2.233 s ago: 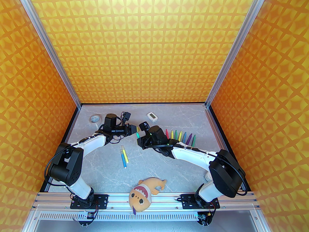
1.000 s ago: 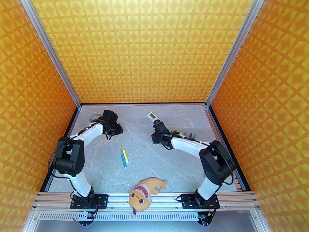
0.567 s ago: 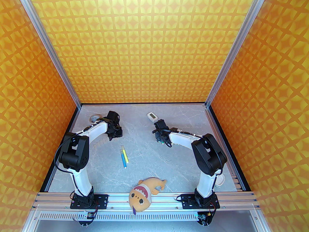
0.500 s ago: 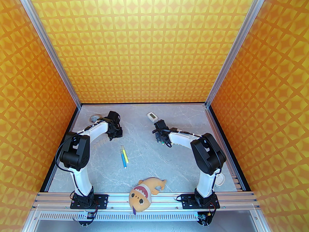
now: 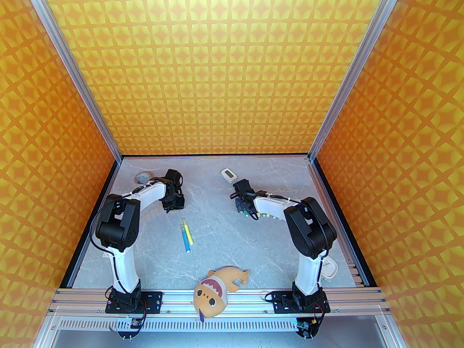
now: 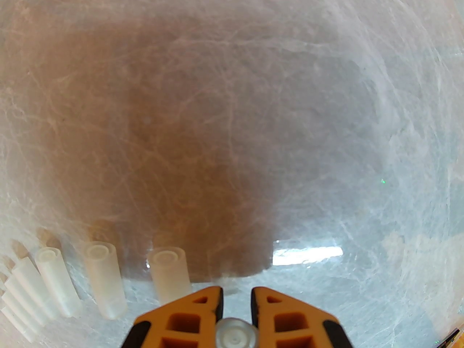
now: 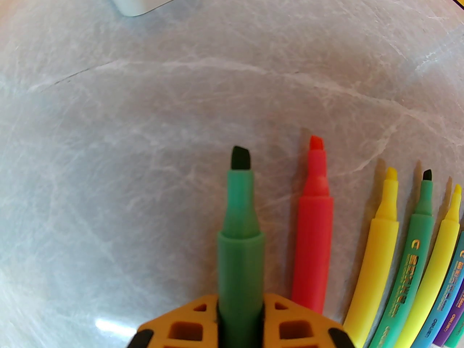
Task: Open the pen caps
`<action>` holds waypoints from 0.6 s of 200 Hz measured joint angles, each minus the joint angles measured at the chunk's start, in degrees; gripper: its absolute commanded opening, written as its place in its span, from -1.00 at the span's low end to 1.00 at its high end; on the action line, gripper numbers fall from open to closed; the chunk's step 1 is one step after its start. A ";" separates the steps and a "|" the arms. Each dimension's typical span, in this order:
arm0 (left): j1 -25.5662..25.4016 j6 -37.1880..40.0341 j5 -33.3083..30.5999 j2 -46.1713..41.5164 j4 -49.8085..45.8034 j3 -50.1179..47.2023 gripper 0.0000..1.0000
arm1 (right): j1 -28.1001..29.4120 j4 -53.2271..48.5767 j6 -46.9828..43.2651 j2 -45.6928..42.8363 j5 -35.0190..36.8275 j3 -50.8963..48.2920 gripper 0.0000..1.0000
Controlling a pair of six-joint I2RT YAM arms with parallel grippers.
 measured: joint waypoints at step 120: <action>0.00 0.83 -0.46 1.16 -0.63 0.09 -0.52 | -0.35 -0.59 -0.04 0.85 0.61 0.59 -0.55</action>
